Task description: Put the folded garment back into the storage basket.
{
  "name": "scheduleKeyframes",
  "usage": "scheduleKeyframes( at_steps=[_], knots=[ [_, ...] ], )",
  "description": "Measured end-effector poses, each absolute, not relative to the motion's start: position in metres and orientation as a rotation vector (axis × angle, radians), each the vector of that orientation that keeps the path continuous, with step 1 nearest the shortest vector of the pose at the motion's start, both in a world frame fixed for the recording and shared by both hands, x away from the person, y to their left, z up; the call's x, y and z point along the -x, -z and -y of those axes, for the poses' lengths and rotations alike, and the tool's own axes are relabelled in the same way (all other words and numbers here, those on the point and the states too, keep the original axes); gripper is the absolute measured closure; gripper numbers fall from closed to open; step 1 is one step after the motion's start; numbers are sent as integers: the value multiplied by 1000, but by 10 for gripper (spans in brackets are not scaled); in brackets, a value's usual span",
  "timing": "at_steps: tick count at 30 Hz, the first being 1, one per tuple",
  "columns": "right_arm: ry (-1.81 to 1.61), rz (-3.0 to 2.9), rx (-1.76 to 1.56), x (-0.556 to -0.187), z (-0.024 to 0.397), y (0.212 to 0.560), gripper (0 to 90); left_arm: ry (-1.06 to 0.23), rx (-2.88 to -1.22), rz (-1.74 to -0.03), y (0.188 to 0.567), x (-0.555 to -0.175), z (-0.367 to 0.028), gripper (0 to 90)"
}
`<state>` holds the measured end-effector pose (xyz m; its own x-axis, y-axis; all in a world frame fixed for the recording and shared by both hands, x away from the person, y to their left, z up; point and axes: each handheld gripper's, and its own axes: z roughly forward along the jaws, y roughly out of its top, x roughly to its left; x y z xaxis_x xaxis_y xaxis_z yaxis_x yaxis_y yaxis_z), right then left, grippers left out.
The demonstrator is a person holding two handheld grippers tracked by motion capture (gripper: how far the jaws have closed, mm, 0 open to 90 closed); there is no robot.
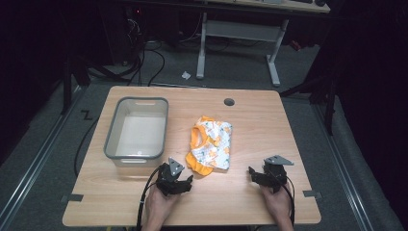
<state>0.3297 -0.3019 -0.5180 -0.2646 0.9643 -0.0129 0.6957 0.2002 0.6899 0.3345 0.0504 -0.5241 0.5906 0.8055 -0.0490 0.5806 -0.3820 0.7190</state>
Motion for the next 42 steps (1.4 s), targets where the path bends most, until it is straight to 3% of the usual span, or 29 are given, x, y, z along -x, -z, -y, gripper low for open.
scheduleKeyframes(
  at_steps=[6, 17, 27, 42],
  knots=[
    [-803, -2035, -1543, -330, 302, 518, 278, -399, -2114, -1097, 524, -333, -48, 214],
    [-803, -2035, -1544, -330, 302, 518, 278, -334, -2092, -1069, 514, -330, -46, 291],
    [-803, -2035, -1544, -330, 302, 518, 277, -325, -2067, -1038, 490, -334, -43, 291],
    [-803, -2035, -1544, -330, 302, 518, 277, -328, -2082, -1032, 482, -345, -37, 289]
  ],
)
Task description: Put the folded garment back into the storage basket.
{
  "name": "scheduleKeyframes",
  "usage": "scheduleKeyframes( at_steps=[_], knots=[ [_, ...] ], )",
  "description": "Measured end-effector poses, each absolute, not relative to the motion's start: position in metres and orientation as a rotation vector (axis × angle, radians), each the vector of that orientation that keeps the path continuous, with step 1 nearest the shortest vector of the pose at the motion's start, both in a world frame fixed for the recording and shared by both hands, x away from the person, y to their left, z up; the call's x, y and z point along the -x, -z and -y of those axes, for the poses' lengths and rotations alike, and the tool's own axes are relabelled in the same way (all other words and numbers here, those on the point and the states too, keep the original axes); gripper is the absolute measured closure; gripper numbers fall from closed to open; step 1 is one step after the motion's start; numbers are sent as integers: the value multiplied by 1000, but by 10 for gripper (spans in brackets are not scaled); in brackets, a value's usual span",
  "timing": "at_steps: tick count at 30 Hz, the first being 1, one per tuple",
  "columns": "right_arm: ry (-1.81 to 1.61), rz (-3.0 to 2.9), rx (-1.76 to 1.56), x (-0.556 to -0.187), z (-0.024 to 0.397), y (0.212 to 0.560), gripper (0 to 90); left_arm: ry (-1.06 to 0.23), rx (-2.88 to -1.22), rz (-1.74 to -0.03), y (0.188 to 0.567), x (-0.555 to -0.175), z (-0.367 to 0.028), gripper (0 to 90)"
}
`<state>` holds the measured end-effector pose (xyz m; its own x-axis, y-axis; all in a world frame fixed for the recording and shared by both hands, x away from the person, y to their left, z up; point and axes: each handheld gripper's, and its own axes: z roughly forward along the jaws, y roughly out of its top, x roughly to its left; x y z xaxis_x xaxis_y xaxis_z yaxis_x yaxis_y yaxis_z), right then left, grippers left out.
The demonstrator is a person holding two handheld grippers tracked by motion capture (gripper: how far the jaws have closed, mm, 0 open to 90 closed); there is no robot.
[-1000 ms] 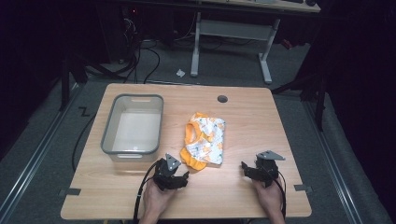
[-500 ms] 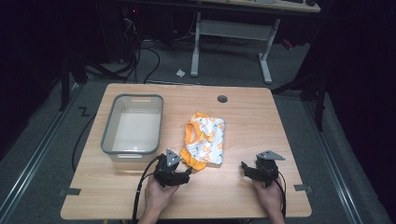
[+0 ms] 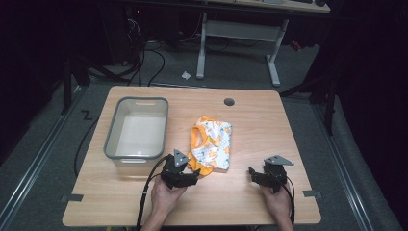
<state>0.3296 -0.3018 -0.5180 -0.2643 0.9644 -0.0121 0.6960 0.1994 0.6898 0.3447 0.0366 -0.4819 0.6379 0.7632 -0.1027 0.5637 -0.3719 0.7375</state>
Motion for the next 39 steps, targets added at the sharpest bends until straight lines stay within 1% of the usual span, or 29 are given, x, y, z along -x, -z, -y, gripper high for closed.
scheduleKeyframes(
  at_steps=[10, 11, 17, 27, 29, 31, 39],
  knots=[
    [-803, -2035, -1544, -330, 302, 518, 277, -313, -2090, -1042, 473, -362, -27, 287],
    [-803, -2035, -1545, -330, 302, 518, 277, -287, -2101, -1050, 472, -367, -24, 286],
    [-803, -2035, -1545, -330, 302, 518, 277, -287, -2131, -1056, 469, -377, -17, 277],
    [-804, -2036, -1543, -330, 302, 518, 277, -274, -2130, -1076, 461, -407, -6, 276],
    [-804, -2035, -1543, -330, 302, 518, 277, -282, -2134, -1077, 462, -412, -4, 277],
    [-804, -2036, -1543, -330, 302, 518, 276, -261, -2130, -1099, 463, -418, -3, 279],
    [-804, -2036, -1545, -329, 302, 518, 276, -257, -2187, -1142, 473, -442, 4, 272]
  ],
)
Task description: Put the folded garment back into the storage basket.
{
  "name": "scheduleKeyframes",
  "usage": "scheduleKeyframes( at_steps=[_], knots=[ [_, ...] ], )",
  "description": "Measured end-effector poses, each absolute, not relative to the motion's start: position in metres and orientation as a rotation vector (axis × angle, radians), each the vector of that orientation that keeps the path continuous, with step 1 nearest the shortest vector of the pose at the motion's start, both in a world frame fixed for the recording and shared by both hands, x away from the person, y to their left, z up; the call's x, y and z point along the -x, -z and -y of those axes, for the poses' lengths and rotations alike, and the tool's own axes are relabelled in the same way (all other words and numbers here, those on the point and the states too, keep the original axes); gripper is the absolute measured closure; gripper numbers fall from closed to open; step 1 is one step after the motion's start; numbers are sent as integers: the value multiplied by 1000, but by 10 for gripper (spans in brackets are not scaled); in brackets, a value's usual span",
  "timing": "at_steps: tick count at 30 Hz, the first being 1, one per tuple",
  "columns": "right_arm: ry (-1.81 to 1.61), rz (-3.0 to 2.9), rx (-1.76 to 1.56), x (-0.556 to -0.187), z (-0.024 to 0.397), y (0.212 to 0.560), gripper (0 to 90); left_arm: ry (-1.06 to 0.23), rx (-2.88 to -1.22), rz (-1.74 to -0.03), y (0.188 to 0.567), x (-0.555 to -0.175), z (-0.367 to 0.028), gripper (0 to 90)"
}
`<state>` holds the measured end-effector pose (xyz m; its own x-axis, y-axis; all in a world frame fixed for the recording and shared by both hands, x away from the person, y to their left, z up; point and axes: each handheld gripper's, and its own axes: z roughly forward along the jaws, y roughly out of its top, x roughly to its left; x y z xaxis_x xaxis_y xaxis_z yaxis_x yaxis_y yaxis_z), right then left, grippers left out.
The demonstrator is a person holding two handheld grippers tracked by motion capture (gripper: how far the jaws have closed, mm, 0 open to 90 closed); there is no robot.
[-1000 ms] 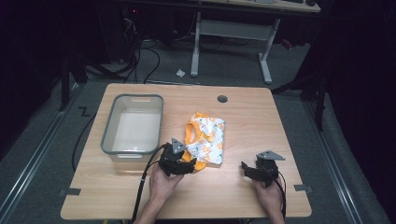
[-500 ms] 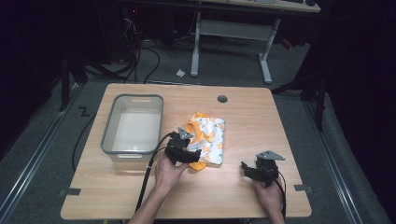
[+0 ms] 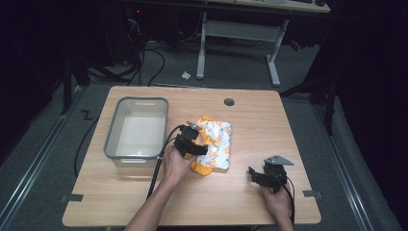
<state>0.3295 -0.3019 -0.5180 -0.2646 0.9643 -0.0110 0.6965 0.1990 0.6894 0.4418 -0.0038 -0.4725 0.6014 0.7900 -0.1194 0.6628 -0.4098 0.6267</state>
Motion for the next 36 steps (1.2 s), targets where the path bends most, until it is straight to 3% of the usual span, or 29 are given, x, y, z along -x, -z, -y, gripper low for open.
scheduleKeyframes(
  at_steps=[13, 18, 19, 27, 36],
  knots=[
    [-804, -2036, -1545, -329, 302, 518, 276, -191, -2221, -1239, 509, -463, 13, 259],
    [-804, -2036, -1545, -329, 302, 518, 276, -223, -2230, -1215, 509, -460, 15, 270],
    [-804, -2036, -1545, -329, 302, 518, 276, -220, -2234, -1194, 509, -459, 15, 361],
    [-804, -2036, -1545, -329, 302, 518, 276, -189, -2226, -1166, 507, -454, 19, 587],
    [-804, -2036, -1545, -329, 302, 518, 276, -142, -2226, -1166, 505, -454, 19, 689]
  ],
)
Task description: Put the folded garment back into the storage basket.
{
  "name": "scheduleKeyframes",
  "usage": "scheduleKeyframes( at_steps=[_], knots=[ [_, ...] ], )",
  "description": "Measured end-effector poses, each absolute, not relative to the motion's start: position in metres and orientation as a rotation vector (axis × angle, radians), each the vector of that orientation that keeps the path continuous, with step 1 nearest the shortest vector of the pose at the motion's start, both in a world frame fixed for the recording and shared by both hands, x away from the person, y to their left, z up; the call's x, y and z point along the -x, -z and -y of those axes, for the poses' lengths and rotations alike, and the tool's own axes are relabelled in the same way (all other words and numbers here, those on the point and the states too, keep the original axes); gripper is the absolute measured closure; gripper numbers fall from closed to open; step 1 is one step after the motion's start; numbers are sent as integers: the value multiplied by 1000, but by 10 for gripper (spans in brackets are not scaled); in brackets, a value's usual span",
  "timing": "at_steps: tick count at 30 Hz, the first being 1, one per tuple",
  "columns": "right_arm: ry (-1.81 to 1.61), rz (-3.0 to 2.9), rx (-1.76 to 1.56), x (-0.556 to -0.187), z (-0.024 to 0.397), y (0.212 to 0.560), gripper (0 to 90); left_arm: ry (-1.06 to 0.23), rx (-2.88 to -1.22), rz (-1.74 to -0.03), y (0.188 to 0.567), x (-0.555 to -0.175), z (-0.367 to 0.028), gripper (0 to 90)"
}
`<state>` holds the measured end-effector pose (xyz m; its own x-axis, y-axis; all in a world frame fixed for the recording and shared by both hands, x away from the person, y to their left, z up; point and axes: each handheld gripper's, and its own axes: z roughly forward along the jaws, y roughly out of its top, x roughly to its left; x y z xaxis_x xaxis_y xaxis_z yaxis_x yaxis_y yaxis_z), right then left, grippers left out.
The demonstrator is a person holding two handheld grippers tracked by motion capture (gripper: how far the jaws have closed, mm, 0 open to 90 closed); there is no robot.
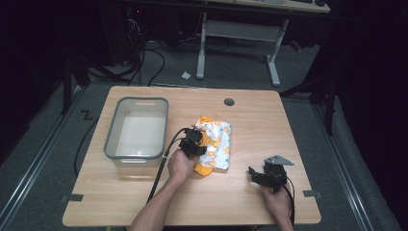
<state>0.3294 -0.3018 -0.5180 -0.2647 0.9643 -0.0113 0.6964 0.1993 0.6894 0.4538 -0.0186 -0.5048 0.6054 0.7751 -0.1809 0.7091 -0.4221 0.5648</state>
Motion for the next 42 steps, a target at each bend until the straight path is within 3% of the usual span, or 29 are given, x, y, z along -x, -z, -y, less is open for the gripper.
scheduleKeyframes(
  at_steps=[7, 42],
  knots=[
    [-804, -2036, -1545, -329, 302, 518, 276, -151, -2202, -1139, 498, -448, 14, 723],
    [-804, -2037, -1542, -330, 302, 518, 276, -198, -2030, -1025, 421, -421, -49, 731]
  ],
)
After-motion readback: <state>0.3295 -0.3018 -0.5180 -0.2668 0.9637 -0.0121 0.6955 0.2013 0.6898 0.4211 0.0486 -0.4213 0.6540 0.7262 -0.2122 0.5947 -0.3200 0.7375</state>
